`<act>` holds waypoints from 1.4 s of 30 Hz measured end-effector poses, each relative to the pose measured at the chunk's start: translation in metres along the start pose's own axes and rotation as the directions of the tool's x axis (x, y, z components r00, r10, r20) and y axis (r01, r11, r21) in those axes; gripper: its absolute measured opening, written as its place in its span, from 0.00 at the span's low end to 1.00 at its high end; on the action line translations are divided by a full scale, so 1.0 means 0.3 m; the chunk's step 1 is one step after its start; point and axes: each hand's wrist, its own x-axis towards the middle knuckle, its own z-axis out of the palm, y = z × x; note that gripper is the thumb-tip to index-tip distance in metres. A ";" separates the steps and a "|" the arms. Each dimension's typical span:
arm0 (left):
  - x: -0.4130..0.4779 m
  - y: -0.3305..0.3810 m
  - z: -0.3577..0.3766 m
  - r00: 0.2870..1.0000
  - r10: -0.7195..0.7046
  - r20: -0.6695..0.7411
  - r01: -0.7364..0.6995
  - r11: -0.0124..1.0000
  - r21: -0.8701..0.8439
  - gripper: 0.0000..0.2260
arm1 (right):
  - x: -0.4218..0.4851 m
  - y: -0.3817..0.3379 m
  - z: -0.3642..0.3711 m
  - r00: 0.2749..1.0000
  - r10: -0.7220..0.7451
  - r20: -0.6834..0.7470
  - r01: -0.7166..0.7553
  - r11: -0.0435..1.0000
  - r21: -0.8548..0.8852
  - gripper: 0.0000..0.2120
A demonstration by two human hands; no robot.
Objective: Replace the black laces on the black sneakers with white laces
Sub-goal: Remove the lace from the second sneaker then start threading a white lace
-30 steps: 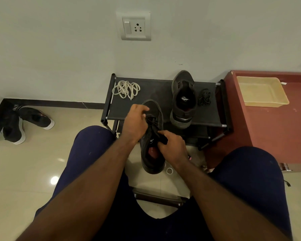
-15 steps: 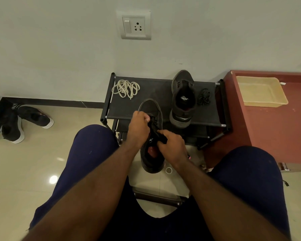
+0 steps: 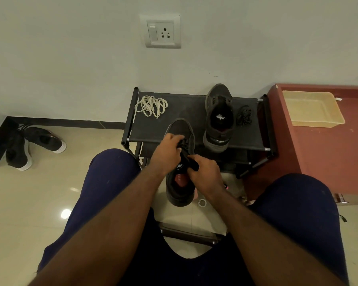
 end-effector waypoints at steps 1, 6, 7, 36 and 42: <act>0.001 -0.003 0.011 0.999 -0.017 0.048 0.015 0.998 0.056 0.17 | 0.000 0.001 -0.001 1.000 -0.004 -0.003 0.004 1.000 -0.008 0.15; 0.018 -0.008 0.013 0.999 -0.037 -0.016 0.039 0.990 0.138 0.12 | 0.000 0.000 -0.001 1.000 -0.015 0.006 0.015 0.999 -0.034 0.16; 0.020 -0.007 0.011 0.999 -0.036 -0.026 0.039 0.989 0.142 0.11 | 0.002 -0.001 -0.001 1.000 -0.017 0.003 0.017 0.999 -0.036 0.15; -0.097 0.050 0.002 0.955 -0.248 0.161 0.212 0.955 0.209 0.13 | 0.012 -0.002 0.032 0.976 -0.038 -0.214 0.030 0.999 -0.037 0.15; -0.087 0.027 -0.012 0.969 -0.244 0.029 0.239 0.963 0.123 0.10 | 0.025 -0.001 0.004 0.976 0.060 -0.210 -0.045 0.996 0.077 0.13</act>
